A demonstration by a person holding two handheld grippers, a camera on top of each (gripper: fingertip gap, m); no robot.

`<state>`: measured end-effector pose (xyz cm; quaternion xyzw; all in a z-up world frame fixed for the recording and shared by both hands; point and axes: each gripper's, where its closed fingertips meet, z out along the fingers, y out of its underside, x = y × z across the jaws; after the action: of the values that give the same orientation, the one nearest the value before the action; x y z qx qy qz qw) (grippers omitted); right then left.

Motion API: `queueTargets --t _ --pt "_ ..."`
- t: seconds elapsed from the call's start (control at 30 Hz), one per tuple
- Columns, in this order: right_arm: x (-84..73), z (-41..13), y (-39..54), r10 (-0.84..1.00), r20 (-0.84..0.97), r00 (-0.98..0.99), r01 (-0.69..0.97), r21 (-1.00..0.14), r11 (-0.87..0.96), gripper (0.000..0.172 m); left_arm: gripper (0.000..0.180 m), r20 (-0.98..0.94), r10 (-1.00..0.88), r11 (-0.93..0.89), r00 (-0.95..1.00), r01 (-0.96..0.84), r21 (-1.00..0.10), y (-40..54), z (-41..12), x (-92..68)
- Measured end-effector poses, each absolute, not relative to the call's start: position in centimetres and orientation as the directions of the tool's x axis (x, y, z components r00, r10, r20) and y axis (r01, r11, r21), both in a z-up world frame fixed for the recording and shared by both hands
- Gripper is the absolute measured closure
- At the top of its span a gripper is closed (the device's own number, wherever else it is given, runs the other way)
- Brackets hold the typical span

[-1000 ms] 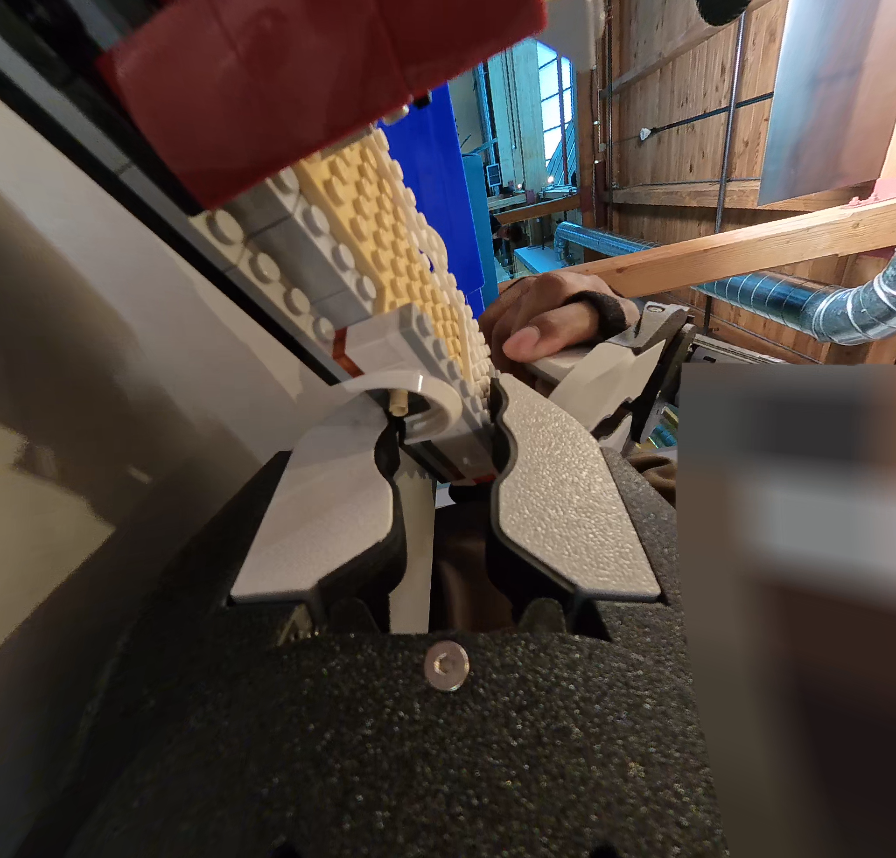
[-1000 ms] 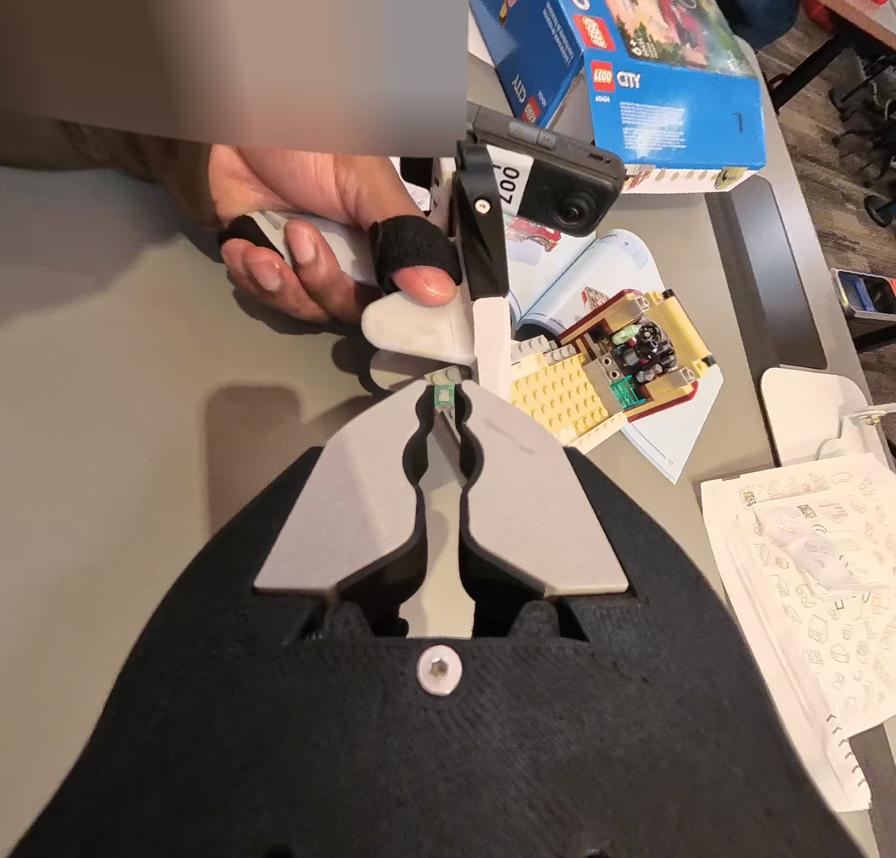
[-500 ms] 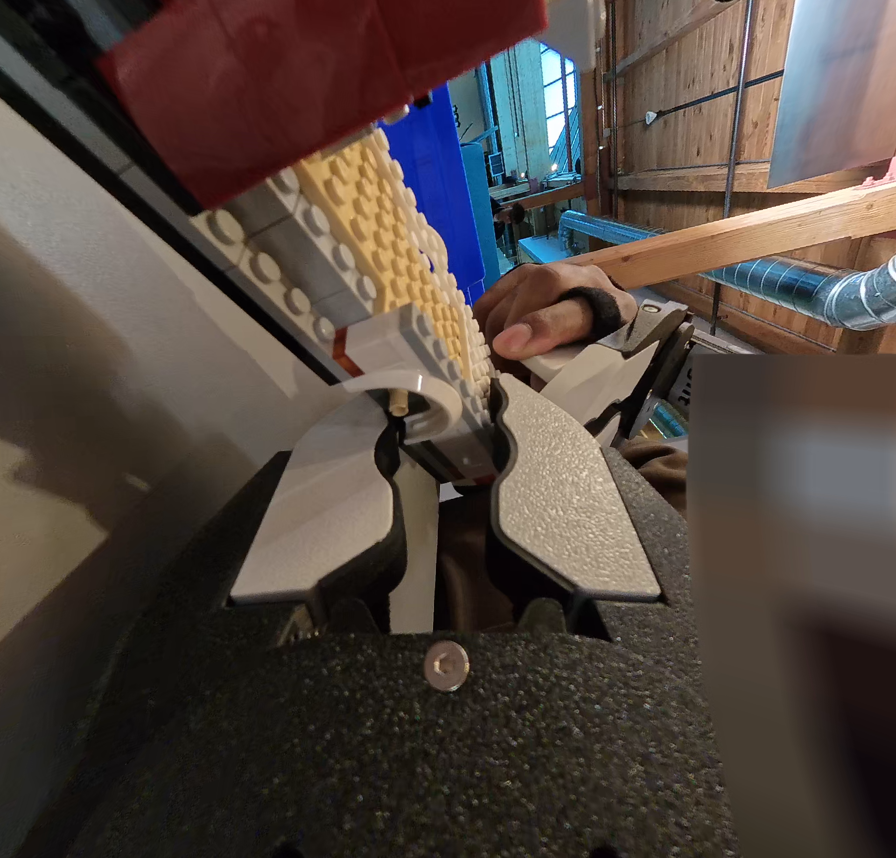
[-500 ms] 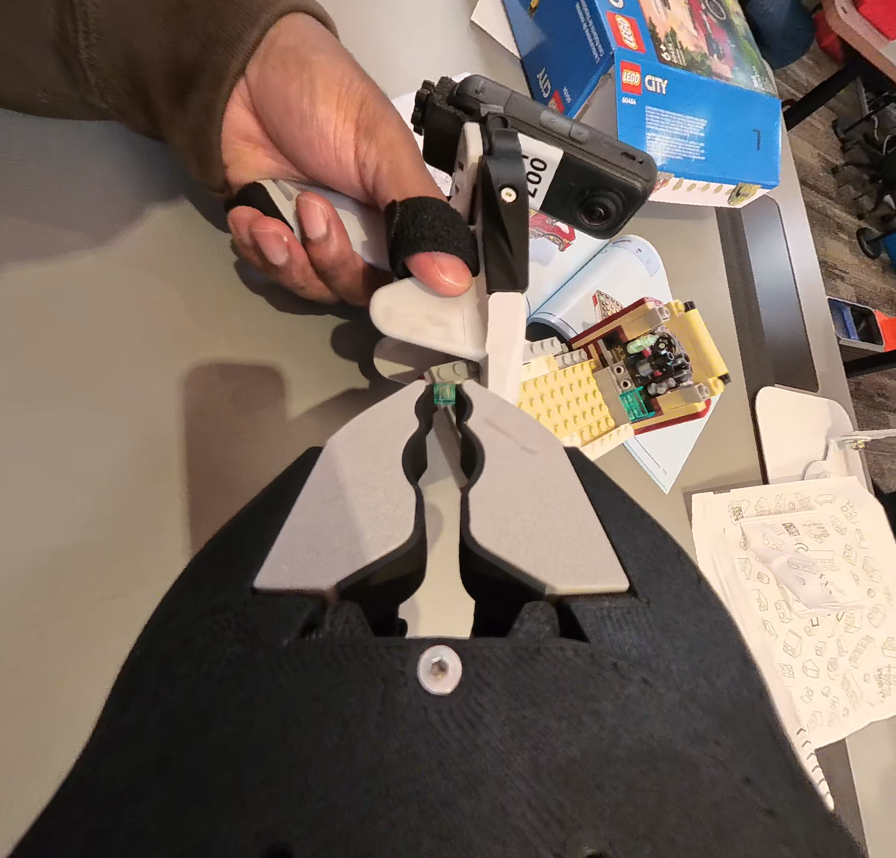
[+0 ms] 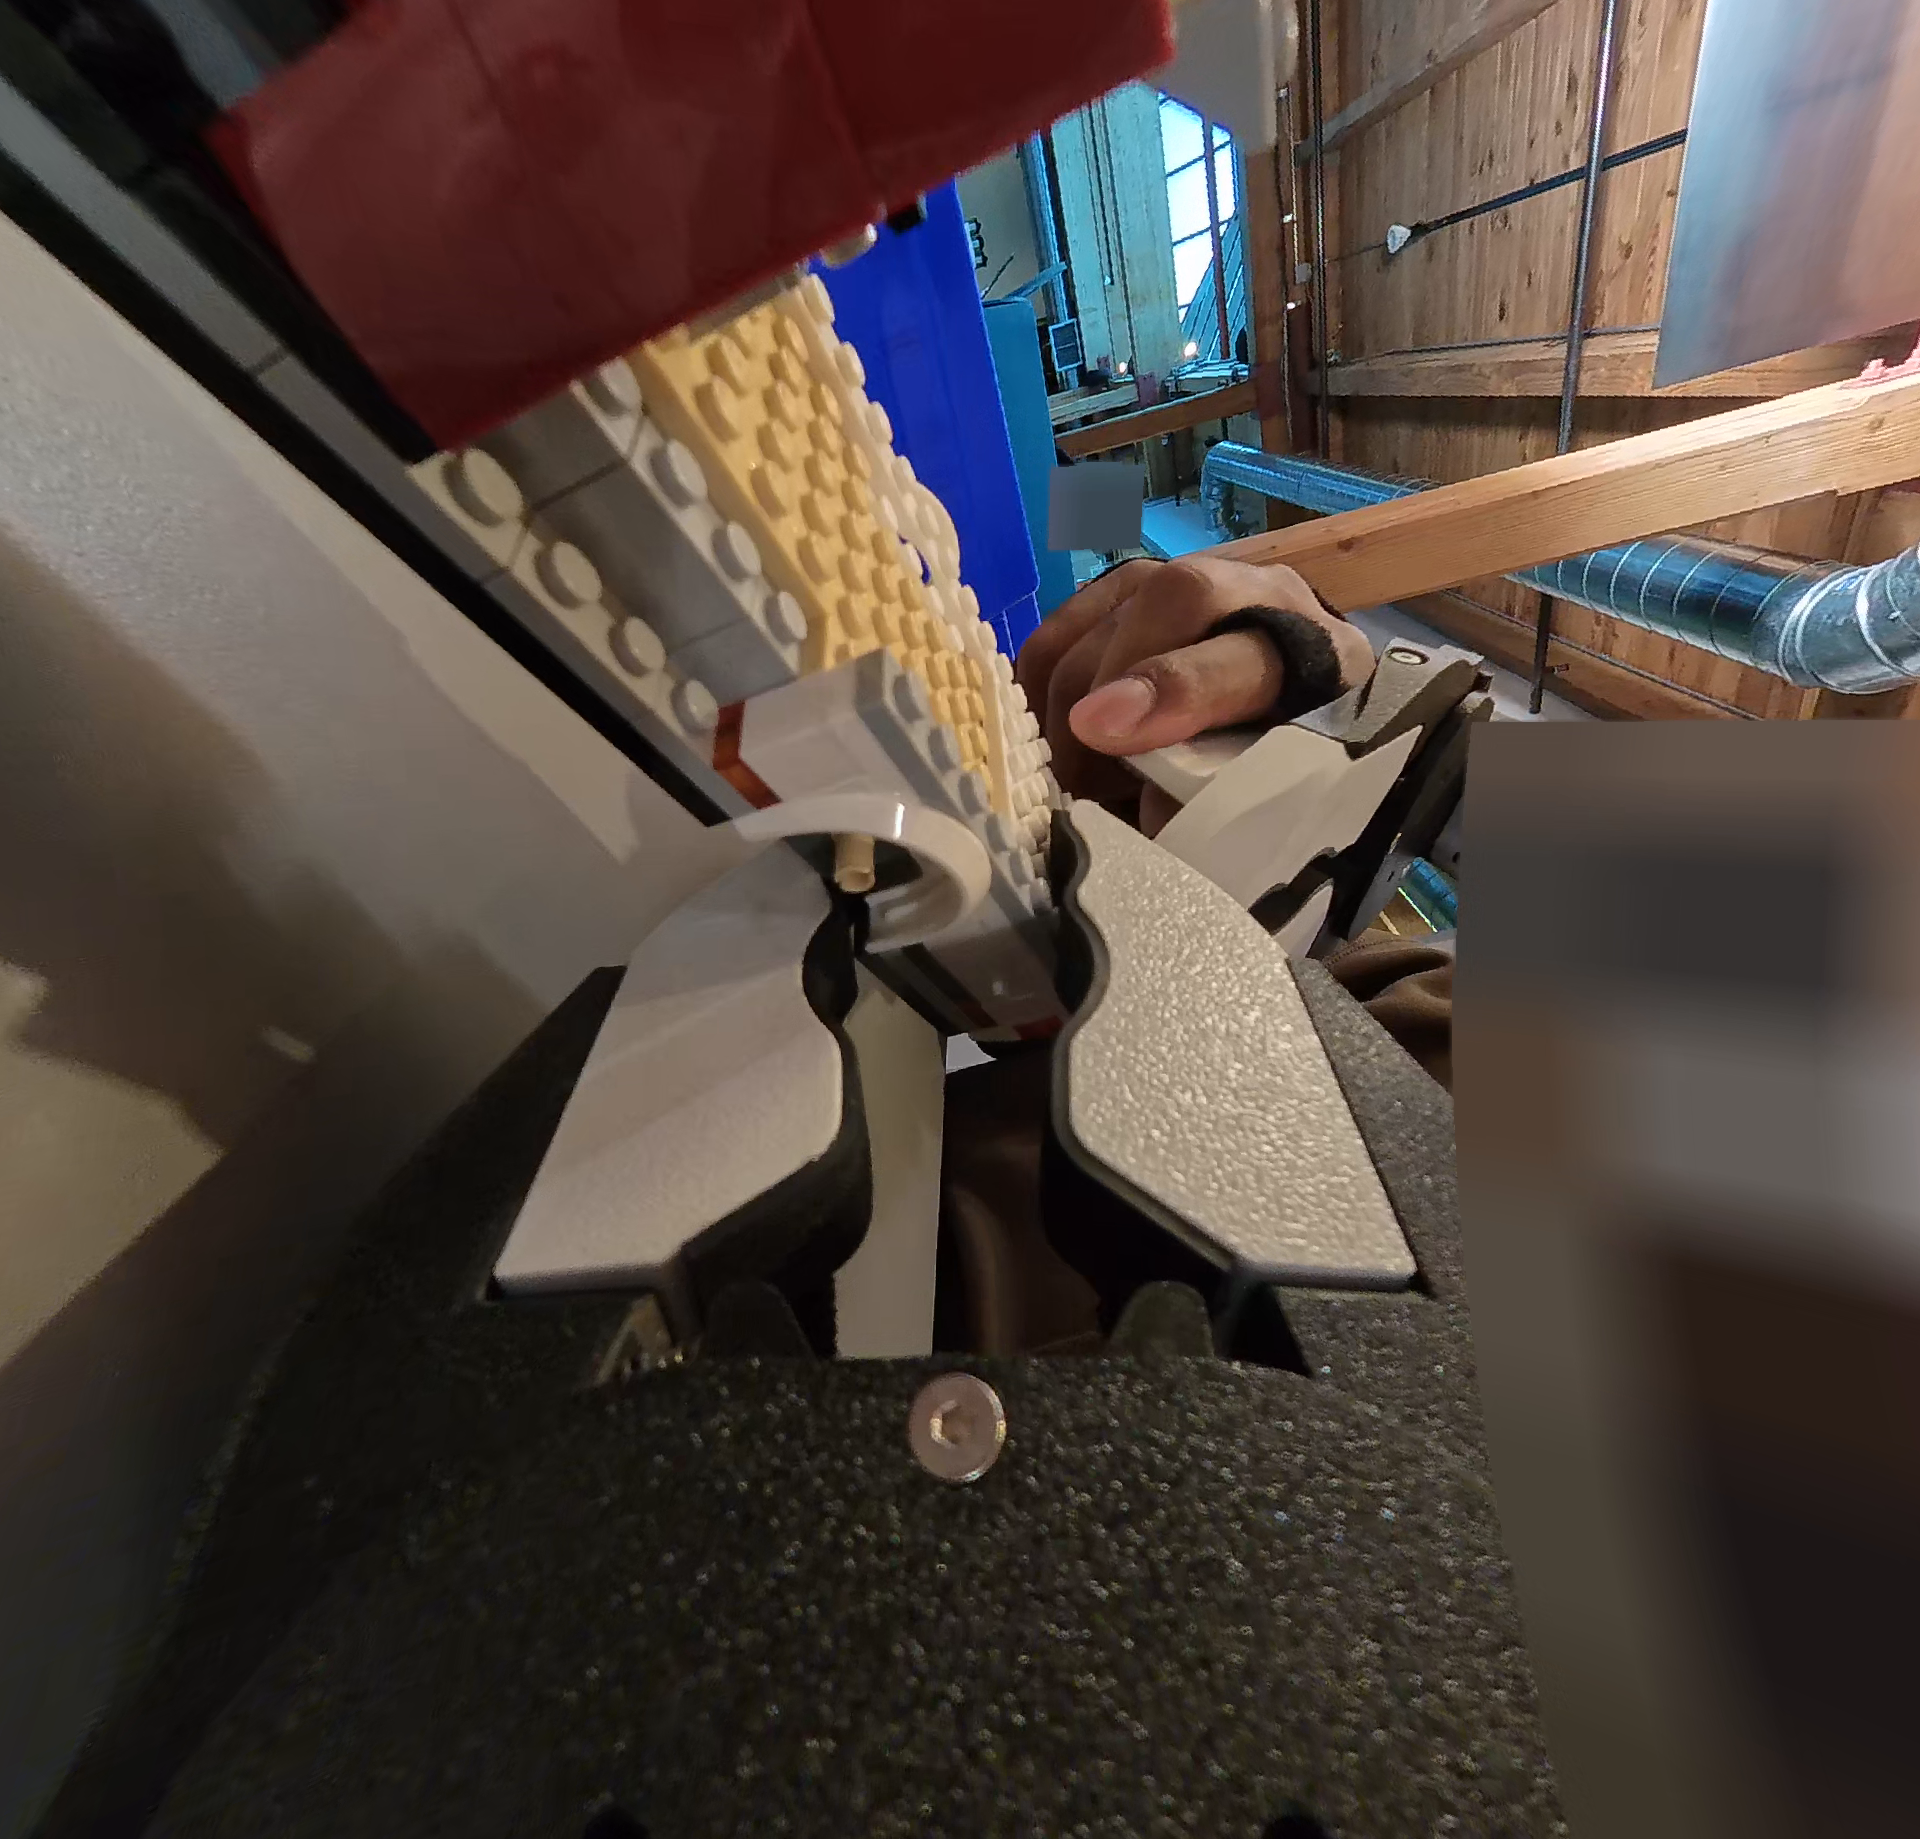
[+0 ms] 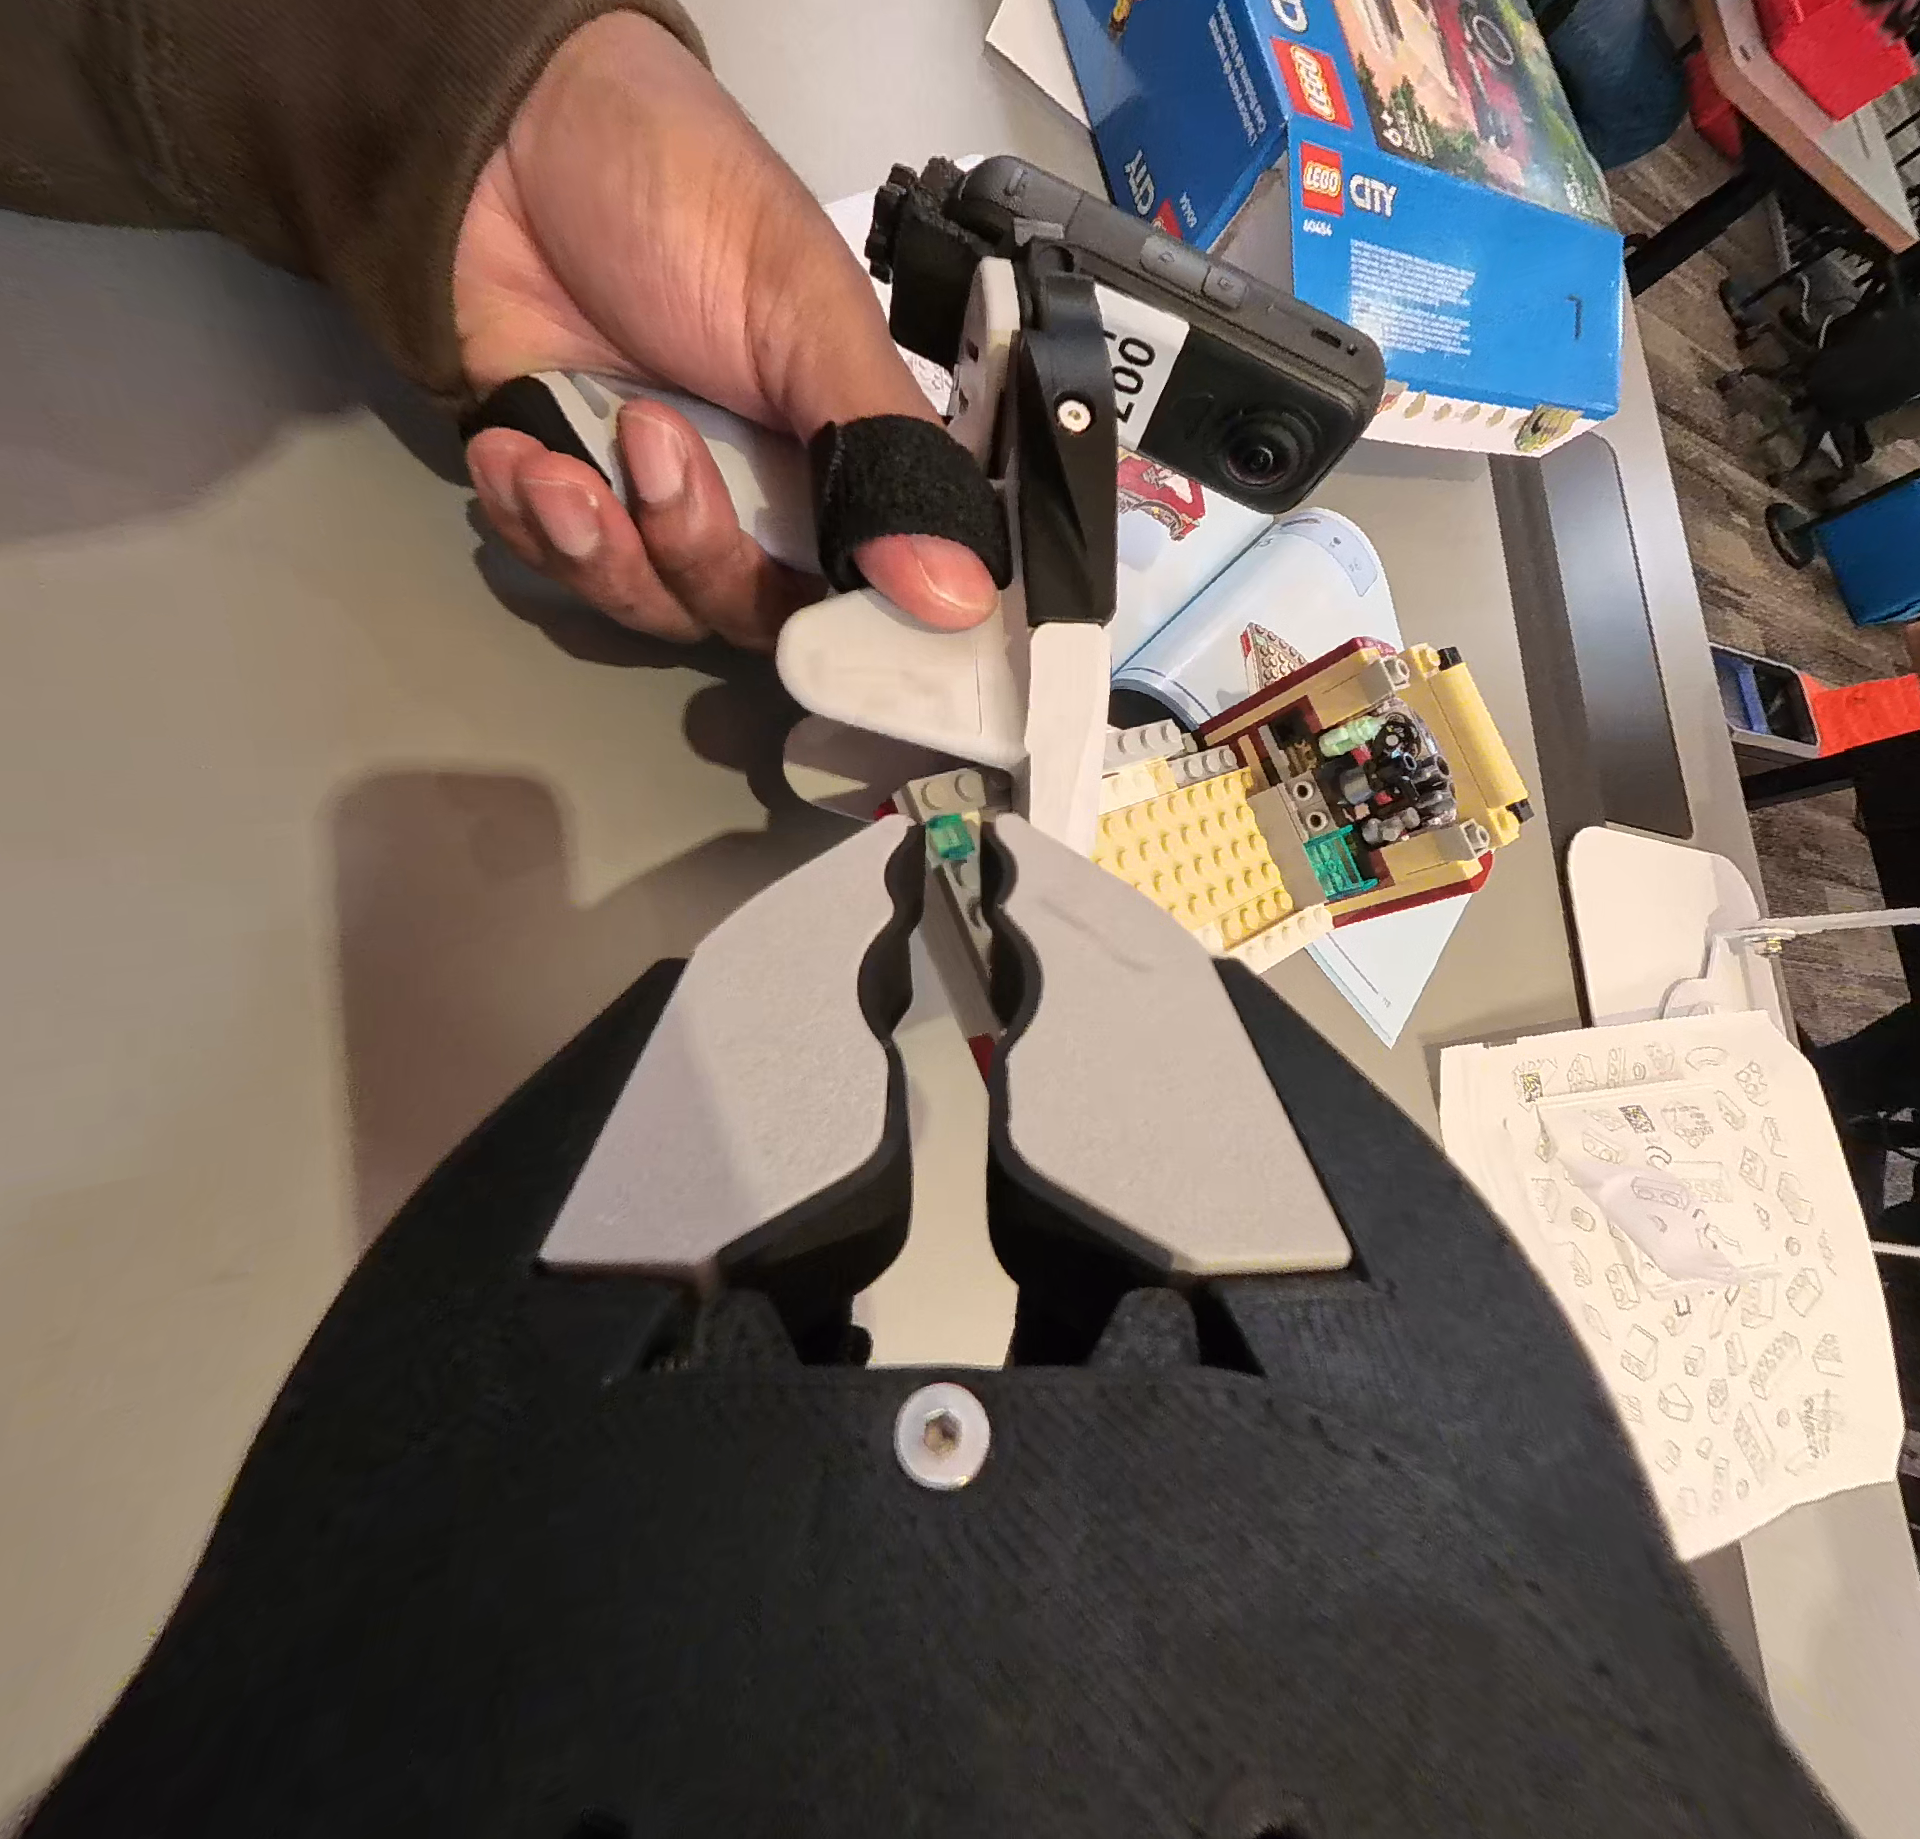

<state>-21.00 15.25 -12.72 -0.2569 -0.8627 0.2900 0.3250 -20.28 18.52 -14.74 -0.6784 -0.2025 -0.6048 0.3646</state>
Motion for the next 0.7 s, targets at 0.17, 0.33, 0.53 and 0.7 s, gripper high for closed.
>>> queueTargets --t 0.17,0.33,0.53,0.7 --pt "-20.4 -12.9 15.2 0.627 0.442 -0.641 0.244 -0.657 0.713 0.157 0.145 0.967 -0.163 -0.641 0.196 0.724 -0.255 18.6 -14.8 -20.6" --pt "-20.0 -13.3 15.4 0.61 0.56 -0.56 0.193 -0.628 0.754 0.147 0.145 0.957 -0.158 -0.625 0.244 0.726 -0.288 18.7 -14.9 -20.9" --pt "-20.7 -13.6 15.4 0.497 0.738 -0.458 0.112 -0.506 0.855 0.144 0.145 0.949 -0.147 -0.621 0.28 0.72 -0.309 18.8 -15.3 -21.0" --pt "-21.4 -14.3 15.3 0.402 0.811 -0.425 0.088 -0.405 0.91 0.142 0.145 0.948 -0.147 -0.618 0.283 0.722 -0.311 18.8 -15.3 -21.0"
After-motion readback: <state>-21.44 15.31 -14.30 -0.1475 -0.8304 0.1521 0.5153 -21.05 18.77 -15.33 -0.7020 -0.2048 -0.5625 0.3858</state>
